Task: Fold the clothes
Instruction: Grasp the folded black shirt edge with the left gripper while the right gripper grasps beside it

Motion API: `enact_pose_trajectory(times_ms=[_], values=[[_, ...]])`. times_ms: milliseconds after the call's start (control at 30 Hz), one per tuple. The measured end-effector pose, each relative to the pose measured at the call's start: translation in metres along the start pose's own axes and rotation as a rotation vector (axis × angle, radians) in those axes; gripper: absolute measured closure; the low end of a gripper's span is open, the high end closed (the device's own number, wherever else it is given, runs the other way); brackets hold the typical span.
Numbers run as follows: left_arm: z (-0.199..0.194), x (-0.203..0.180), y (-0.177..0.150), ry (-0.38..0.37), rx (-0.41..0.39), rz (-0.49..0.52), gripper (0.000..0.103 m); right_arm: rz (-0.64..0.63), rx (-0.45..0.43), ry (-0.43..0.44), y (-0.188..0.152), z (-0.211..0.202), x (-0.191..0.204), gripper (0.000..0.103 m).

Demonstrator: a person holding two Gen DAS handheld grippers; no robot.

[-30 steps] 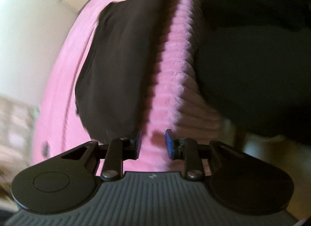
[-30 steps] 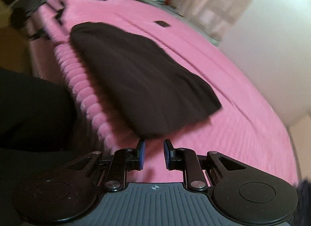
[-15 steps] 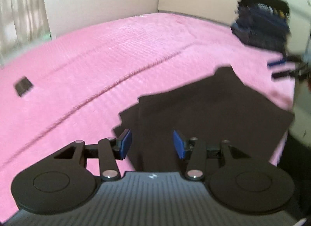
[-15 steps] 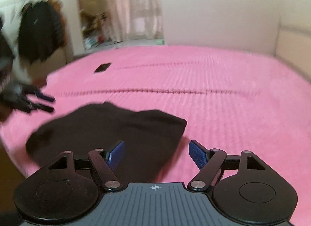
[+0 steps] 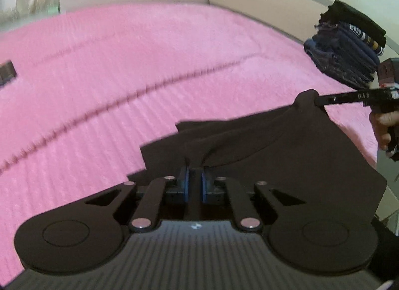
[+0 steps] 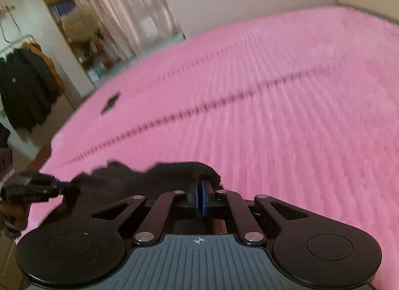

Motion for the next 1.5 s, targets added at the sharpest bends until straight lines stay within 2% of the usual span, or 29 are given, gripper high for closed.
enact_pose_trajectory(times_ms=[100, 233, 333, 400, 533, 633, 667, 733, 767, 867, 900, 967, 1000, 1100, 1200, 1300, 1367, 1467, 1500], values=[[0.009, 0.007, -0.001, 0.012, 0.003, -0.006, 0.096, -0.018, 0.007, -0.026, 0.004, 0.008, -0.008, 0.102], [0.036, 0.024, -0.010, 0.002, 0.056, -0.091, 0.093, -0.011, 0.066, -0.047, -0.008, 0.031, -0.019, 0.102], [0.033, 0.031, -0.006, -0.013, 0.074, -0.147, 0.091, 0.006, 0.076, -0.064, -0.010, 0.029, -0.021, 0.101], [0.025, 0.030, -0.001, 0.016, 0.067, -0.123, 0.087, 0.001, 0.060, -0.072, -0.006, 0.020, -0.018, 0.101], [-0.001, 0.028, 0.009, 0.099, 0.033, -0.069, 0.088, -0.061, 0.013, -0.105, 0.000, -0.006, 0.004, 0.100], [-0.022, 0.015, 0.015, 0.085, -0.009, -0.054, 0.090, -0.076, -0.011, -0.059, -0.006, -0.024, 0.029, 0.100], [-0.026, 0.007, 0.015, 0.051, -0.015, -0.057, 0.089, -0.073, 0.000, -0.027, -0.013, -0.025, 0.040, 0.100], [-0.021, -0.012, 0.011, -0.007, 0.005, -0.033, 0.088, -0.060, 0.046, 0.036, -0.029, -0.020, 0.056, 0.100], [-0.014, -0.020, 0.007, -0.006, 0.024, 0.002, 0.087, -0.054, 0.079, 0.061, -0.038, -0.013, 0.062, 0.100], [0.010, -0.027, -0.009, 0.029, 0.101, 0.062, 0.087, -0.075, 0.178, 0.045, -0.061, 0.010, 0.056, 0.101], [0.017, -0.023, -0.014, 0.047, 0.128, 0.065, 0.089, -0.069, 0.185, 0.043, -0.064, 0.013, 0.051, 0.101], [0.014, -0.009, -0.018, 0.053, 0.120, 0.021, 0.092, -0.041, 0.166, 0.018, -0.063, 0.007, 0.037, 0.101], [0.011, -0.001, -0.018, 0.060, 0.116, -0.012, 0.100, -0.040, 0.156, -0.011, -0.060, 0.000, 0.034, 0.101], [-0.006, 0.003, -0.018, 0.105, 0.102, -0.019, 0.100, -0.062, 0.118, -0.052, -0.053, -0.021, 0.039, 0.100], [-0.014, -0.016, -0.016, 0.106, 0.079, 0.063, 0.094, -0.118, 0.108, 0.008, -0.053, -0.028, 0.059, 0.100], [-0.007, -0.027, -0.008, 0.067, 0.072, 0.073, 0.091, -0.175, 0.105, 0.024, -0.042, -0.009, 0.072, 0.100], [0.006, -0.031, -0.002, 0.068, 0.070, 0.090, 0.091, -0.195, 0.111, 0.018, -0.032, 0.012, 0.073, 0.100], [0.030, -0.027, 0.003, 0.058, 0.108, 0.084, 0.091, -0.231, 0.211, -0.013, -0.025, 0.061, 0.069, 0.100], [0.037, -0.025, 0.003, 0.064, 0.121, 0.088, 0.091, -0.236, 0.220, -0.026, -0.023, 0.074, 0.065, 0.100]])
Point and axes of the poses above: each gripper's, at about its wrist camera, not at the fingertips, and z roughly the way its jaws point, x to its left, y to its top, the point moved 3 cm from there along z, roughly the way its jaws point, and after that the axes turned 9 degrees about -x, right-handed, at the moved point
